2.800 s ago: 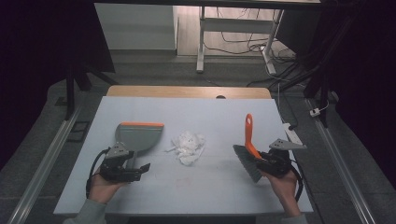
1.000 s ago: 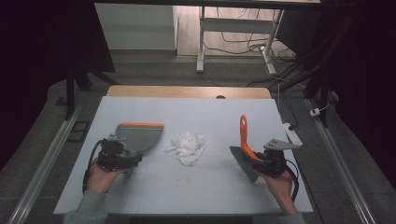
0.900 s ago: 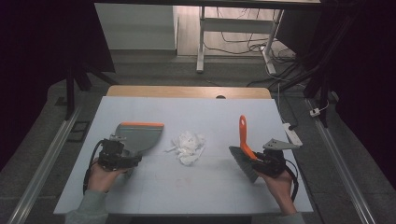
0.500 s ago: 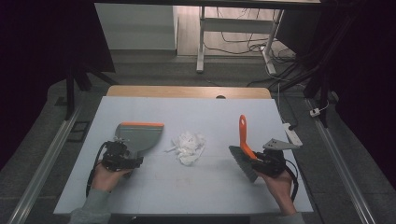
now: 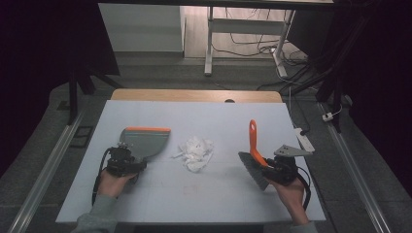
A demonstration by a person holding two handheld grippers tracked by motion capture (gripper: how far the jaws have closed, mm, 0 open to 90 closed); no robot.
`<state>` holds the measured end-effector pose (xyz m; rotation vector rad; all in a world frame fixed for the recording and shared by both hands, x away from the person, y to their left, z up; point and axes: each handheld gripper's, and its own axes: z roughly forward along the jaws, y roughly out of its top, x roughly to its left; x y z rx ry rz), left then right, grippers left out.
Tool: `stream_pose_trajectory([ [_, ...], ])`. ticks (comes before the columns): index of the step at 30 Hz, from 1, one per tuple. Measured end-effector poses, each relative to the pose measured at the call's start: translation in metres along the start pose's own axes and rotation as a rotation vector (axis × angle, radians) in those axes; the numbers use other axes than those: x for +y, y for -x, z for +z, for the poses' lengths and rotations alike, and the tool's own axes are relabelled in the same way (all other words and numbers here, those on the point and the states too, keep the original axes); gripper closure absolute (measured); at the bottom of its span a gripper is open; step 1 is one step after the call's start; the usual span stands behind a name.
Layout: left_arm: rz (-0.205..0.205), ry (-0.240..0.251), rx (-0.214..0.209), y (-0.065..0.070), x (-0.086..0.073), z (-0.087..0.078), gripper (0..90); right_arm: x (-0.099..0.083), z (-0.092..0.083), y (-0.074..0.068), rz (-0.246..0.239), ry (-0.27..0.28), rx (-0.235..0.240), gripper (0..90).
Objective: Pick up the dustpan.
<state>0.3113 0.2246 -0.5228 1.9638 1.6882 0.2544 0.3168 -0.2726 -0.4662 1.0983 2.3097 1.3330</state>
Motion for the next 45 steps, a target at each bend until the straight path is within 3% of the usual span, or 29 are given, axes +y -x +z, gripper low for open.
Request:
stream_pose_trajectory([
  [6,-0.012,0.016,-0.035,-0.0014,0.0008,0.0012,42.1,-0.0005,-0.0009,0.0005,0.003,0.001,-0.007,70.3],
  [9,-0.007,0.028,-0.046,-0.0008,0.0006,0.0013,52.0,-0.0010,-0.0004,-0.0001,0.001,-0.003,-0.006,70.2],
  [15,-0.013,0.044,-0.037,-0.0034,0.0000,0.0012,59.0,-0.0011,0.0011,-0.0014,-0.004,-0.010,-0.001,70.2],
  [28,0.005,0.074,-0.017,-0.0042,-0.0015,-0.0022,61.7,-0.0013,0.0016,-0.0024,-0.007,-0.014,-0.005,70.2],
  [45,0.037,0.114,-0.033,-0.0063,-0.0027,-0.0084,62.3,-0.0013,0.0002,-0.0017,-0.009,-0.004,-0.009,70.3],
])
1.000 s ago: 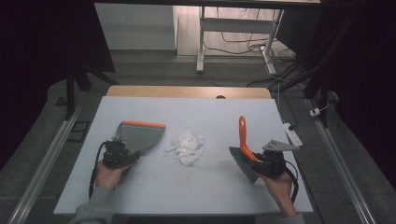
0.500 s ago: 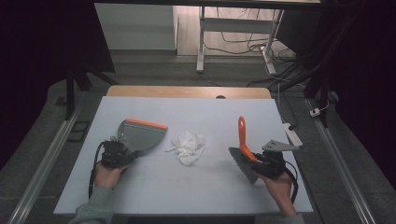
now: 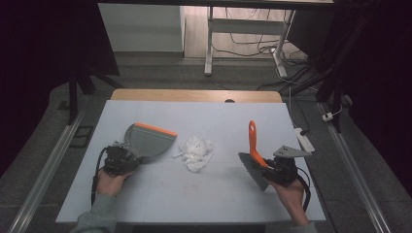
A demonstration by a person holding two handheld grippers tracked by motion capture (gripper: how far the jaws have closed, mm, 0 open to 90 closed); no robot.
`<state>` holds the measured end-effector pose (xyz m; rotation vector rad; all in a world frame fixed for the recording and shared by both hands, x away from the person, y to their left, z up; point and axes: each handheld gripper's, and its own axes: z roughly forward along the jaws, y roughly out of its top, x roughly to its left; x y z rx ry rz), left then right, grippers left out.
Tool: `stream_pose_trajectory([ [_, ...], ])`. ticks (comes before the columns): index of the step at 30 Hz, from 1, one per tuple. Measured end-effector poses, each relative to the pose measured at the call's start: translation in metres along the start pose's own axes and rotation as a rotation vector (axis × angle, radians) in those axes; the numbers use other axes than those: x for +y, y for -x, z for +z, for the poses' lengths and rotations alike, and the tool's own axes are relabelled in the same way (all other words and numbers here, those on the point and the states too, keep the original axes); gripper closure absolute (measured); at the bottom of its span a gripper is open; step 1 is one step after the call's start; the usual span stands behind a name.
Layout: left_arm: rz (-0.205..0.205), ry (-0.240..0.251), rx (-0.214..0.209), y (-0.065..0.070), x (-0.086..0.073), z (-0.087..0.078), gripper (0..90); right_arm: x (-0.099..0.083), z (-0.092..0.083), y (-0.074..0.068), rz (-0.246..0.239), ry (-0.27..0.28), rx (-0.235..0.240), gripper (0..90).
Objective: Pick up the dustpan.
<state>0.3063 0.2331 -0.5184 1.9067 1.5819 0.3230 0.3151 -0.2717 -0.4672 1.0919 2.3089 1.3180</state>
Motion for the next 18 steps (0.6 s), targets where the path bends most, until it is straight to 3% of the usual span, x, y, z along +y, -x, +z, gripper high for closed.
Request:
stream_pose_trajectory([
  [7,0.000,0.038,-0.049,-0.005,-0.001,-0.010,62.4,-0.001,-0.002,0.002,0.006,0.005,-0.006,70.2],
  [18,0.039,0.089,-0.122,-0.010,0.000,-0.029,62.3,0.000,-0.005,0.002,0.005,0.017,-0.014,70.3],
])
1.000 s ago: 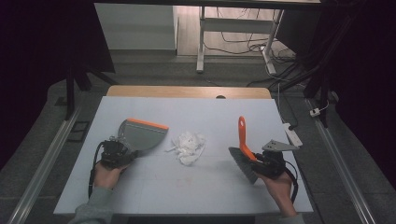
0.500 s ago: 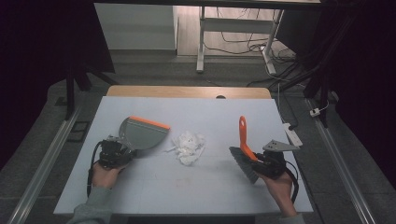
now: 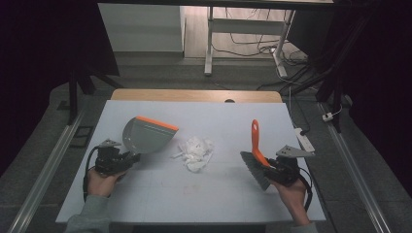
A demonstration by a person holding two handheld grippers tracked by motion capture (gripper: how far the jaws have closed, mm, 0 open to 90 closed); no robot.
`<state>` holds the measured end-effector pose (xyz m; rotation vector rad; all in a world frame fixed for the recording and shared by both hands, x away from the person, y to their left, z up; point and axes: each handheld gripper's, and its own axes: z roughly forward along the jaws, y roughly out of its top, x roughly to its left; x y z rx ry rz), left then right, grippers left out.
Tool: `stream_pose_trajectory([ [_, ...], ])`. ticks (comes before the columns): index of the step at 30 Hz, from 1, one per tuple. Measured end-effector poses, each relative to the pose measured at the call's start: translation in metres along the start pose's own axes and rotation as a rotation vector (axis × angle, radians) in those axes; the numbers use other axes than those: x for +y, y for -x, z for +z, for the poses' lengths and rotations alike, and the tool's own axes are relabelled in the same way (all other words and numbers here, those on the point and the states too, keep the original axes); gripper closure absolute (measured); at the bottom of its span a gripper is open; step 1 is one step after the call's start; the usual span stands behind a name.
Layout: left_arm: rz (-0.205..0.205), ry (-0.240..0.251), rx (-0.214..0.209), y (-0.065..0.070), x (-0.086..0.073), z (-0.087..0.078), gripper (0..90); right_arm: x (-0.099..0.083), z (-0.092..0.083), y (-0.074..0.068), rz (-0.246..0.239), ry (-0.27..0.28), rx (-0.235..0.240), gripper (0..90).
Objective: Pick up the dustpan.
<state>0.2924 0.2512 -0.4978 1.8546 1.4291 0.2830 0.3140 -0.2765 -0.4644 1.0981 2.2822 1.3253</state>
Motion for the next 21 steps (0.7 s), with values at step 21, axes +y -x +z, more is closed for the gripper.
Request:
stream_pose_trajectory([
  [21,0.062,0.052,-0.049,-0.007,-0.010,-0.038,62.3,0.005,-0.004,-0.003,0.006,0.037,0.017,70.3],
])
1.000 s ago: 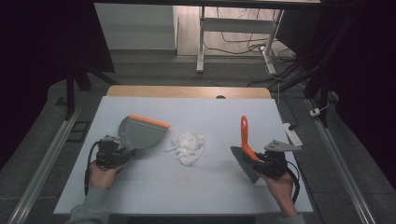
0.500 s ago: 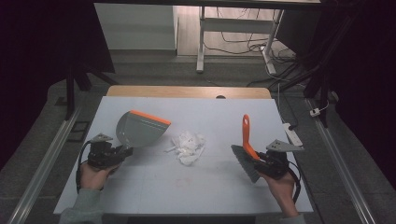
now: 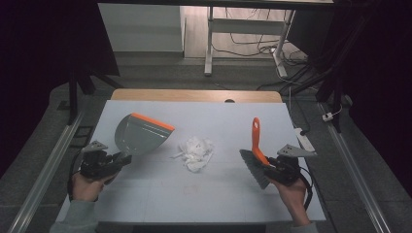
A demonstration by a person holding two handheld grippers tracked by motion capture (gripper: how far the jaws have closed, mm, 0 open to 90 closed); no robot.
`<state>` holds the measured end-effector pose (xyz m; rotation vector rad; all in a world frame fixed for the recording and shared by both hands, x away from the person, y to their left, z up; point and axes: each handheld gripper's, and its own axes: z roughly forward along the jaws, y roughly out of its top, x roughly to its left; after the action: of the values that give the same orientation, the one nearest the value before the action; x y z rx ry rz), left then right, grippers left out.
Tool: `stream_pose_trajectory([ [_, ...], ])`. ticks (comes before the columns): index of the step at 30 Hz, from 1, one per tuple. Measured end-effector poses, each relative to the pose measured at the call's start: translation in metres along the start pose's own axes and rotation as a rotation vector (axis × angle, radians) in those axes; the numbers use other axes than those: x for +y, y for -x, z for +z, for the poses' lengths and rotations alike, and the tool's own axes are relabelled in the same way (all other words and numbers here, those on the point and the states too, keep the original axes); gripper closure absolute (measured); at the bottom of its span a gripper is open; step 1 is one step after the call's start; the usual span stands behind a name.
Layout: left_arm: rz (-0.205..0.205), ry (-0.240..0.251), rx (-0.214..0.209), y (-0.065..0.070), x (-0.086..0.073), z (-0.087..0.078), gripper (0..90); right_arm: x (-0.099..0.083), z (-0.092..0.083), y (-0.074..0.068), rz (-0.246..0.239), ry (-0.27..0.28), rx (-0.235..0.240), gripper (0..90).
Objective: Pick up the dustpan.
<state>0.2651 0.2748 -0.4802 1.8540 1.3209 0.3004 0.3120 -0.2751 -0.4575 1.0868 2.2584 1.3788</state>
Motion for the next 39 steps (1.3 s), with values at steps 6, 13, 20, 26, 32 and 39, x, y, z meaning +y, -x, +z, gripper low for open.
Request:
stream_pose_trajectory([
  [6,0.023,0.001,-0.006,-0.002,-0.006,-0.011,62.3,0.000,-0.002,0.001,0.003,0.003,-0.007,70.3],
  [13,0.048,-0.001,-0.042,-0.002,-0.006,-0.014,62.2,0.000,-0.001,0.002,0.005,0.006,-0.007,70.3],
  [20,0.064,-0.008,-0.050,-0.001,-0.007,-0.016,62.2,-0.001,-0.001,0.004,0.017,0.008,-0.006,70.3],
  [26,0.078,-0.018,-0.058,0.000,-0.010,-0.019,62.2,0.002,-0.002,0.002,0.013,0.018,-0.006,70.3],
  [32,0.092,-0.031,-0.076,0.000,-0.014,-0.020,62.2,0.006,0.000,0.003,0.020,0.023,0.001,70.4],
  [39,0.120,-0.043,-0.099,0.002,-0.019,-0.021,62.3,0.015,0.003,0.003,0.012,0.031,-0.001,70.3],
])
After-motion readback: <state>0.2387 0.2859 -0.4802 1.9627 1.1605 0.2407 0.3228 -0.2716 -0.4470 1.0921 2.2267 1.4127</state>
